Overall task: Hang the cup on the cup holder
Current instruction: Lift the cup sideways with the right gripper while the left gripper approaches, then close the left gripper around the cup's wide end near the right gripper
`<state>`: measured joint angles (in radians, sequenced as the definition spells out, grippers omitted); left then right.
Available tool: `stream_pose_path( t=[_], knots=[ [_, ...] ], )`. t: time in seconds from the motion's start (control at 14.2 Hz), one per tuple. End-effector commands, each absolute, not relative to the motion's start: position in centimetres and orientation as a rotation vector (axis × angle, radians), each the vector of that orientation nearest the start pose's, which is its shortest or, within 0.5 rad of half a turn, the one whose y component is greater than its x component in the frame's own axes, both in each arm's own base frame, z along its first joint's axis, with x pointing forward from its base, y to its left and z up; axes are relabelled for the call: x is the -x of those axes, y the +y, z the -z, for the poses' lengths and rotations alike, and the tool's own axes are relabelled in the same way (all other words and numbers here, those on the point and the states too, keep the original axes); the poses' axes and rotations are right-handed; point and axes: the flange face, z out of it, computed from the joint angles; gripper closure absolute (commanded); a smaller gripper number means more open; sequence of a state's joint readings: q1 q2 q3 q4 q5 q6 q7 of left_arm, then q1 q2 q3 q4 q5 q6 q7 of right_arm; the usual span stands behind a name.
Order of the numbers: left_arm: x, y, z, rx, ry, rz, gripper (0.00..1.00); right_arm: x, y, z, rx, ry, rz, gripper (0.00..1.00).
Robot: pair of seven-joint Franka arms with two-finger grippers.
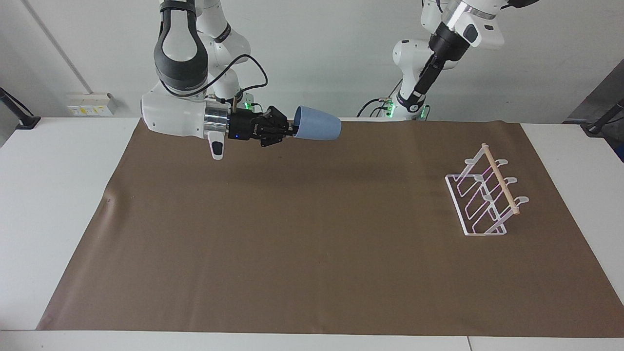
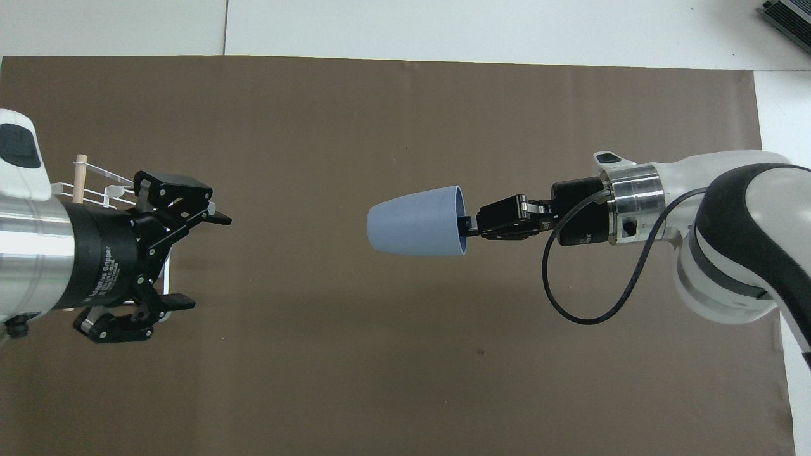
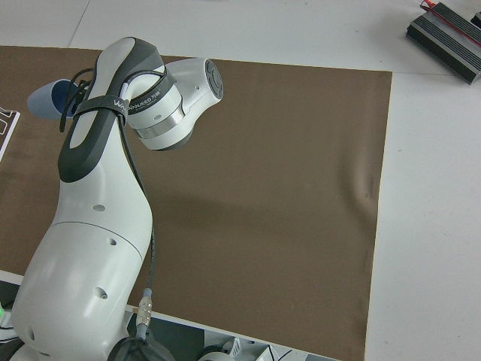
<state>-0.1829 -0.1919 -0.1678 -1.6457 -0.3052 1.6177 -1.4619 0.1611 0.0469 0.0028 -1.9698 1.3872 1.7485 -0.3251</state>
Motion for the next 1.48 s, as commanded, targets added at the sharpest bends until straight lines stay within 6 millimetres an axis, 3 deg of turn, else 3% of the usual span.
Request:
stream_pose_path(
  t=[0.0, 0.21, 0.28, 0.42, 0.49, 0.85, 0.99, 1.27, 1.41],
  knots=[
    [-45.6, -22.3, -69.2, 2.801, -2.063, -0.31, 0.0, -53.2, 18.7, -49.3, 1.736, 0.086, -0.126, 1.0],
    [-46.2, -25.1, -68.5, 2.682, -2.258, -0.409, 0.0, -52.8, 20.1, -49.3, 1.671, 0.106, -0.137, 1.0],
    [-45.8, -26.9, -68.3, 2.631, -2.308, -0.444, 0.0, -52.6, 20.1, -49.3, 1.663, 0.11, -0.138, 1.0],
    [-46.2, -28.5, -67.9, 2.419, -2.518, -0.504, 0.0, -51.8, 20.8, -49.1, 1.628, 0.118, -0.144, 1.0],
    [-45.8, -29.3, -67.9, 2.39, -2.541, -0.519, 0.0, -51.5, 21.1, -49.0, 1.62, 0.109, -0.136, 1.0],
    [-46.4, -29.9, -68.6, 2.313, -2.667, -0.573, 0.0, -51.5, 21.1, -48.9, 1.622, 0.101, -0.125, 1.0],
    [-45.9, -31.4, -68.4, 2.302, -2.711, -0.579, 0.0, -51.5, 21.1, -48.9, 1.622, 0.1, -0.123, 1.0],
    [-45.1, -33.2, -65.6, 2.246, -2.753, -0.598, 0.0, -51.5, 21.1, -48.9, 1.622, 0.099, -0.122, 1.0],
    [-45.1, -33.2, -64.8, 2.214, -2.757, -0.603, 0.0, -51.5, 21.0, -48.9, 1.621, 0.099, -0.122, 1.0]
  ],
)
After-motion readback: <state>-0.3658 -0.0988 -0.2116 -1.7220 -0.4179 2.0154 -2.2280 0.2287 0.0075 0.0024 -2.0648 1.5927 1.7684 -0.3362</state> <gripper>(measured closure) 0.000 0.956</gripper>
